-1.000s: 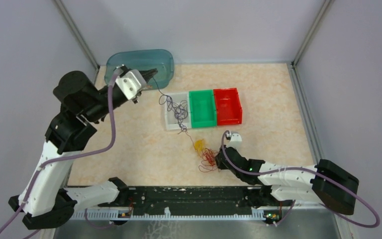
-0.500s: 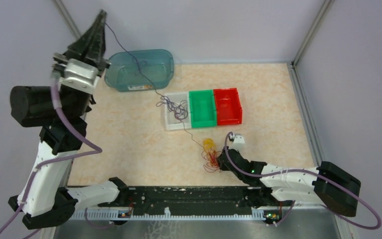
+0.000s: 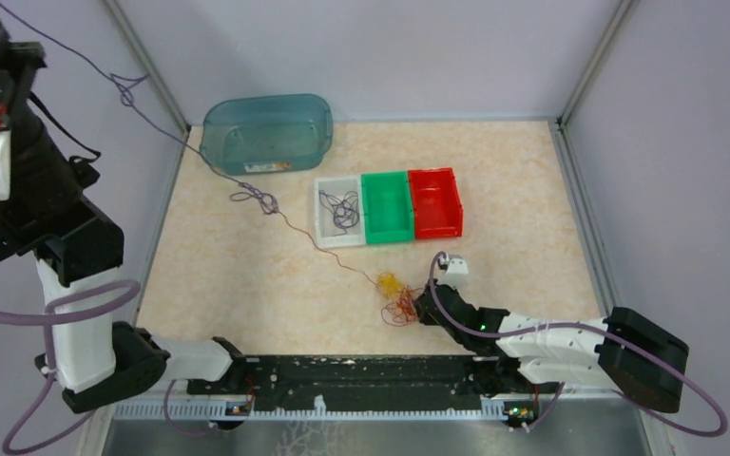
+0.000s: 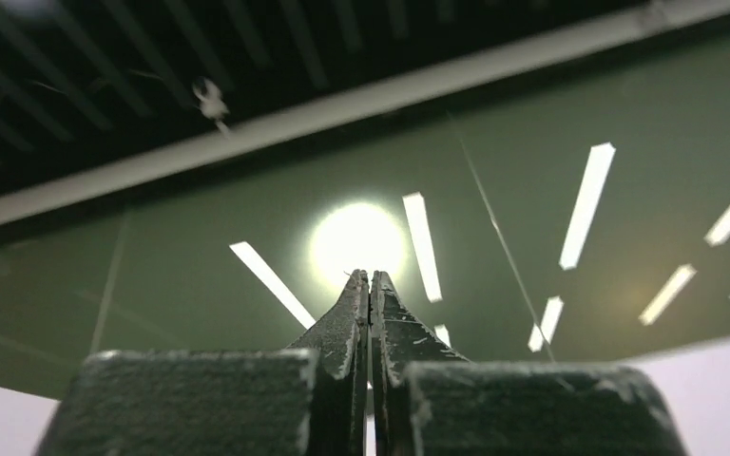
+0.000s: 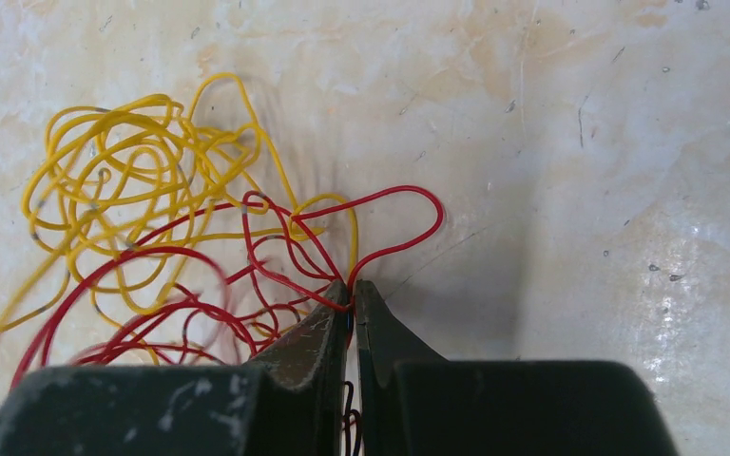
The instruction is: Untangle the cables
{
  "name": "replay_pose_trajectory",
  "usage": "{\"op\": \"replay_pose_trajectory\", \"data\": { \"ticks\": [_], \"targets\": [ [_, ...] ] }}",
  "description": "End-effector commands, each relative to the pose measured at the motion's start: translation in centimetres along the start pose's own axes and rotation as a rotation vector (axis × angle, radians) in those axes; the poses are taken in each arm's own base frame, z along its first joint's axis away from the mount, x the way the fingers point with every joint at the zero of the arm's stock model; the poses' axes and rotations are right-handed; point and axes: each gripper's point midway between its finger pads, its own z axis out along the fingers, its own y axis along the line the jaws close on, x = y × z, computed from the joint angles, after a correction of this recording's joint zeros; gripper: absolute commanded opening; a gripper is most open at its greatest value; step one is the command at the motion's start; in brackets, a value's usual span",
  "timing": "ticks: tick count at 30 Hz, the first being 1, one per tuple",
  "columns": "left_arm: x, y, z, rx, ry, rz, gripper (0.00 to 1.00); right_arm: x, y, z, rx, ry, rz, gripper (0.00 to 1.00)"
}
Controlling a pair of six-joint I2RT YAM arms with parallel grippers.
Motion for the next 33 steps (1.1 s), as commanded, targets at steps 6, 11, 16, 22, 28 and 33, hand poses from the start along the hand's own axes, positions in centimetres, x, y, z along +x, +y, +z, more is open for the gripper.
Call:
{"op": "replay_pose_trajectory", "data": {
  "ticks": [6,11,16,22,28,33],
  "targets": [
    [-8.3,4.7,1.9,-0.182,-0.383,0.274,0.00,2.0,-3.6,0.0,0.105,0.044,-0.039,0.06],
    [-6.9,2.5,1.8,-0.093,-0.341,0.290,0.00,1.1,-2.6,-0.1,0.095,0.036,-0.047,0.06],
    [0.0,-5.4,-1.6,0.244,-0.074,0.086,0.00,-5.0,3.0,-1.6,-0.026,-0.085,-0.070,0.35],
    [4.2,-12.5,-7.7,0.468,0.074,-0.084,0.00,-13.7,11.6,-6.3,-0.299,-0.259,-0.134,0.68],
    [4.6,-13.3,-8.3,0.488,0.086,-0.113,0.00,-16.8,17.5,-9.0,-0.498,-0.299,-0.268,0.77],
    [4.2,-13.1,-8.1,0.490,0.073,-0.118,0.00,-17.3,23.3,-10.6,-0.759,-0.339,-0.318,0.77]
  ]
}}
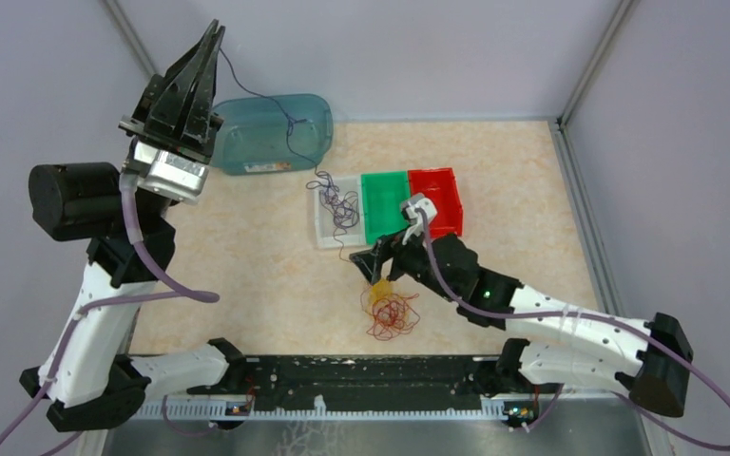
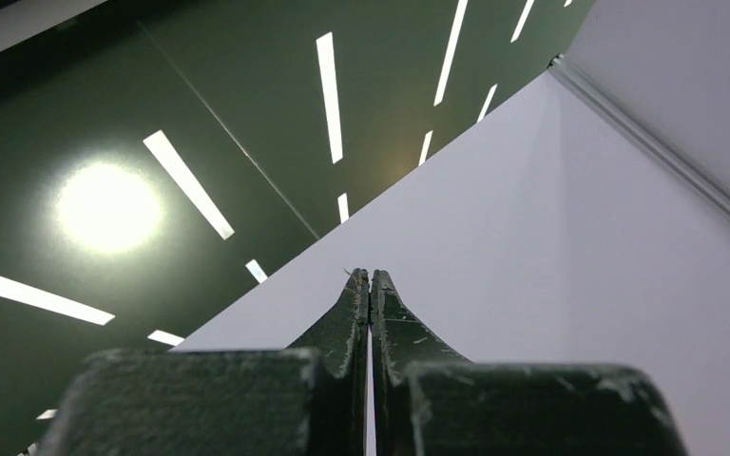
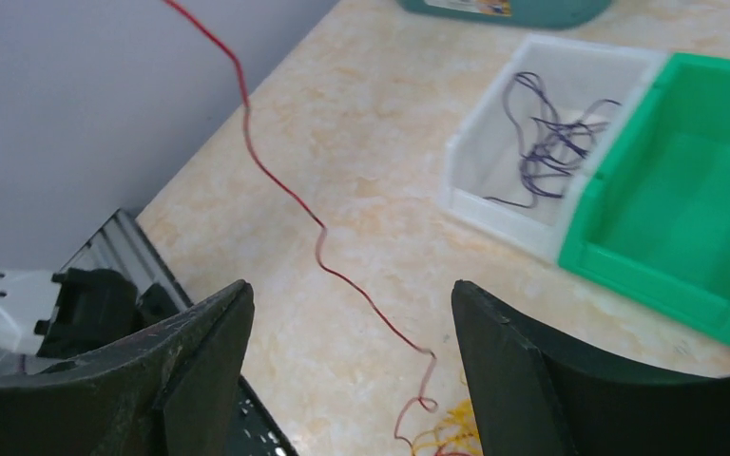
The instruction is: Untangle the cables
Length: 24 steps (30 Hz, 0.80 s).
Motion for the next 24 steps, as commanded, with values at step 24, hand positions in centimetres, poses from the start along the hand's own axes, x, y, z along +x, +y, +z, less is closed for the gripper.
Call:
{"op": "replay_pose_trajectory", "data": {
  "ticks": [24],
  "targets": [
    [-3.6,3.1,-0.9,-0.054,-0.080,0.016,0.00,-2.7,11.9,4.4,-0.538,-0.060,-0.035,0.44]
  ]
}}
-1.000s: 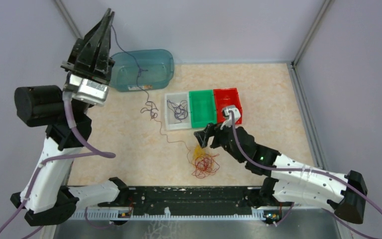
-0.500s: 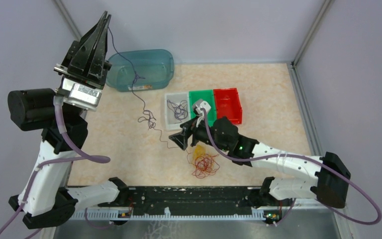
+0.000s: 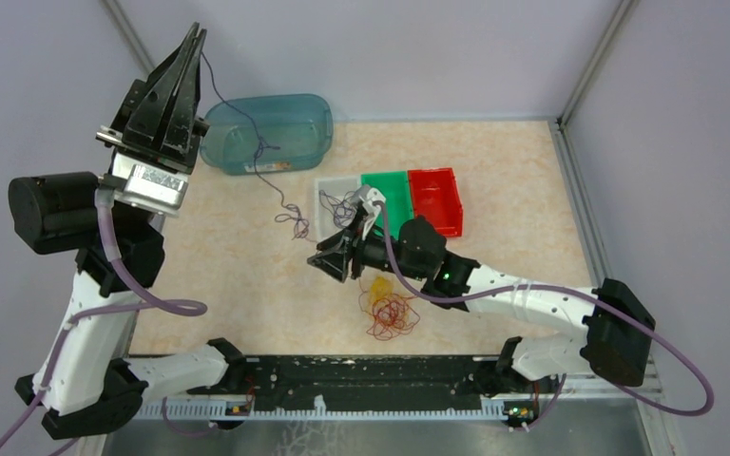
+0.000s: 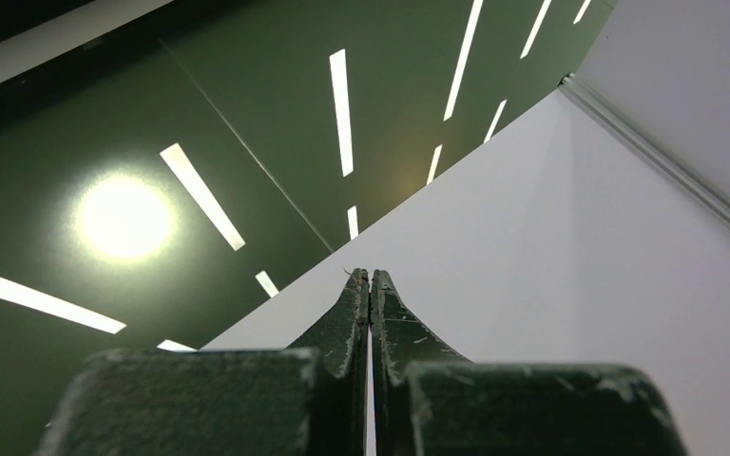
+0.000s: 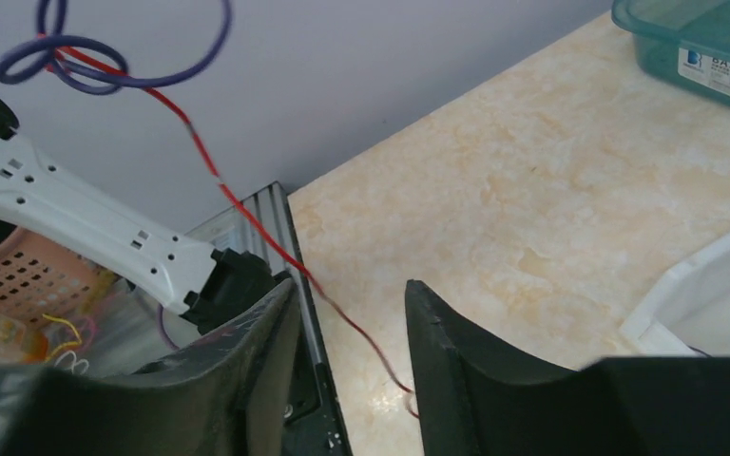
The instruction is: Untangle the cables
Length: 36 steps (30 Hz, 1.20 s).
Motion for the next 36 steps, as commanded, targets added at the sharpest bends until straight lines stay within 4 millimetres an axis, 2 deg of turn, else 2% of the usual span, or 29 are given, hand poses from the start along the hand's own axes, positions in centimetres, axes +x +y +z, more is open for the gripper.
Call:
{"op": "replay_pose_trajectory", "data": {
  "ticks": [1,3,5,6,9,12,14,16,22,25,27,32,36],
  "targets": [
    [-1.7,1.6,-0.1,-0.034,-0.043,0.015,0.00,-2.8,0.9,0.4,-0.019,-0.094,0.008,0.37],
    [-1.8,1.8,-0.1,-0.040,-0.045,0.015,0.00,-2.7,0.3,0.4,0.009,-0.100,0.020,0.24],
    [-1.8,1.9,-0.2,-0.043,-0.046,0.017,0.00,-2.6,0.3,0.5,0.011,-0.102,0.029,0.16],
    [-1.8,1.9,-0.2,-0.044,-0.045,0.016,0.00,-2.4,0.3,0.5,0.007,-0.099,0.036,0.15],
    [-2.0,2.1,-0.1,-0.048,-0.049,0.018,0.00,-2.0,0.5,0.8,-0.005,-0.089,0.049,0.22],
    [-2.2,2.4,-0.1,-0.055,-0.053,0.020,0.00,-1.8,0.5,1.0,-0.005,-0.086,0.052,0.21],
    [-2.2,2.4,-0.1,-0.058,-0.055,0.021,0.00,-1.9,0.3,1.3,0.007,-0.096,0.053,0.14],
    [-2.1,2.3,-0.1,-0.056,-0.053,0.021,0.00,-2.0,0.0,1.5,0.024,-0.104,0.056,0.02],
    [-2.3,2.7,-0.1,-0.062,-0.057,0.045,0.00,-1.3,-1.9,1.1,0.128,-0.103,0.086,0.00],
    [-2.5,3.3,0.0,-0.088,-0.064,0.080,0.00,0.8,-4.0,0.3,0.236,-0.059,0.104,0.00],
    [-2.8,4.1,0.1,-0.118,-0.067,0.107,0.00,2.9,-5.9,-0.8,0.327,-0.019,0.113,0.00],
    [-3.3,5.6,0.3,-0.168,-0.073,0.146,0.00,9.4,-10.0,-4.8,0.516,0.080,0.137,0.00],
    [-3.1,5.4,0.3,-0.162,-0.070,0.151,0.00,12.7,-11.8,-7.5,0.615,0.127,0.174,0.00]
  ]
}}
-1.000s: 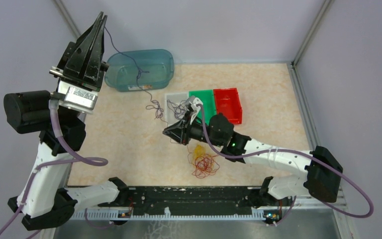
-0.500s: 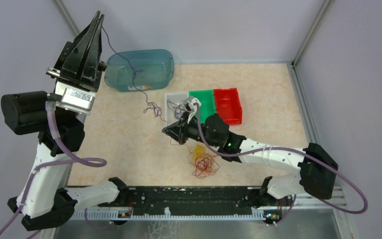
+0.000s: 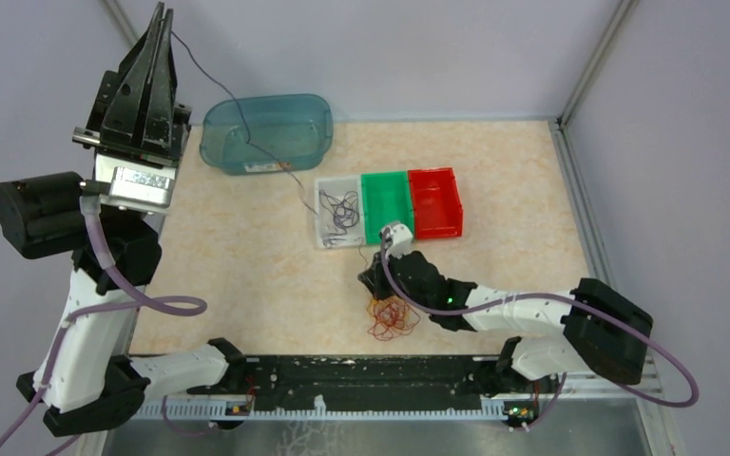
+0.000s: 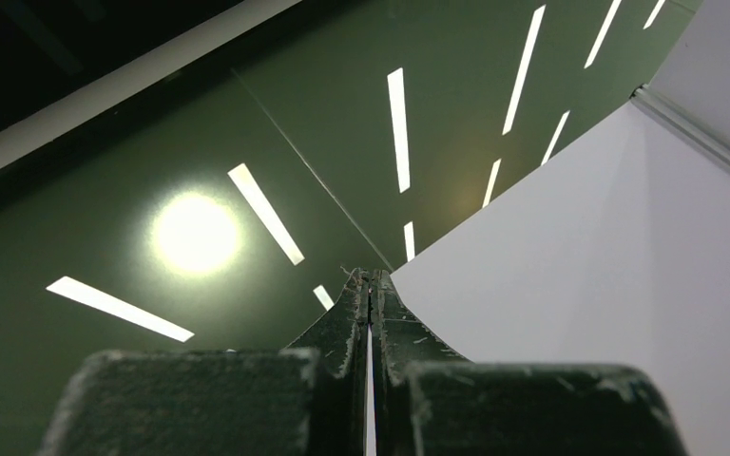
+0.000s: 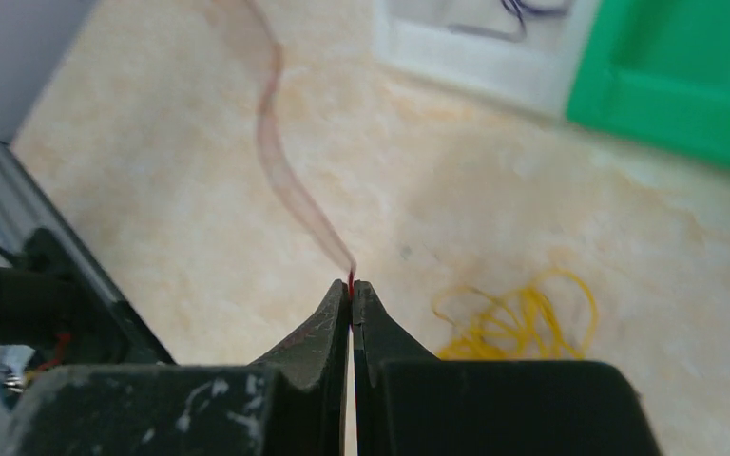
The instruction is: Untangle the cables
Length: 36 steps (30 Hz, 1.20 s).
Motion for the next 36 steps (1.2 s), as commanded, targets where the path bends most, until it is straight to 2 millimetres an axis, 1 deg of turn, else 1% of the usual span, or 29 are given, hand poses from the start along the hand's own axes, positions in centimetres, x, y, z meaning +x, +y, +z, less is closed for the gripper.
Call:
{"op": "replay_pose_trajectory", "data": {
  "ticks": [1,4,8,10,11,14,18,25,29,32,34,36],
  "targets": [
    [-1.3,2.4,0.0,-0.071,-0.028,0.047,0.00,1.4,-3.2,-1.4,0.136,-0.009,0.051,0.00],
    [-0.9,2.2,0.2,-0.072,-0.023,0.051,0.00,2.9,-4.8,-2.1,0.198,0.023,0.062,0.00],
    [-1.0,3.2,0.8,-0.109,-0.025,0.067,0.00,4.8,-6.6,-3.1,0.258,0.053,0.082,0.00],
    [-0.7,2.7,1.1,-0.086,-0.015,0.049,0.00,5.1,-6.5,-3.3,0.236,0.047,0.091,0.00],
    [-0.5,2.2,1.1,-0.062,-0.007,0.035,0.00,5.2,-6.5,-3.5,0.228,0.042,0.099,0.00],
    [0.7,-0.4,0.6,0.027,0.032,-0.011,0.00,4.7,-6.5,-3.9,0.226,0.020,0.115,0.00],
    [3.0,-4.5,-1.1,0.119,0.094,-0.045,0.00,3.1,-5.8,-4.2,0.210,-0.018,0.122,0.00],
    [6.7,-10.3,-3.8,0.222,0.196,-0.124,0.00,0.4,-5.1,-5.2,0.208,-0.084,0.145,0.00],
    [9.3,-14.3,-5.5,0.282,0.263,-0.168,0.00,-0.5,-5.3,-6.0,0.220,-0.115,0.156,0.00],
    [11.0,-16.9,-6.7,0.318,0.298,-0.178,0.00,-1.0,-5.5,-6.5,0.233,-0.132,0.161,0.00],
    [11.9,-18.2,-7.2,0.333,0.317,-0.181,0.00,-1.0,-5.7,-6.8,0.240,-0.137,0.166,0.00],
    [12.7,-19.0,-7.4,0.333,0.332,-0.177,0.00,-0.9,-6.0,-7.0,0.250,-0.138,0.168,0.00]
  ]
}}
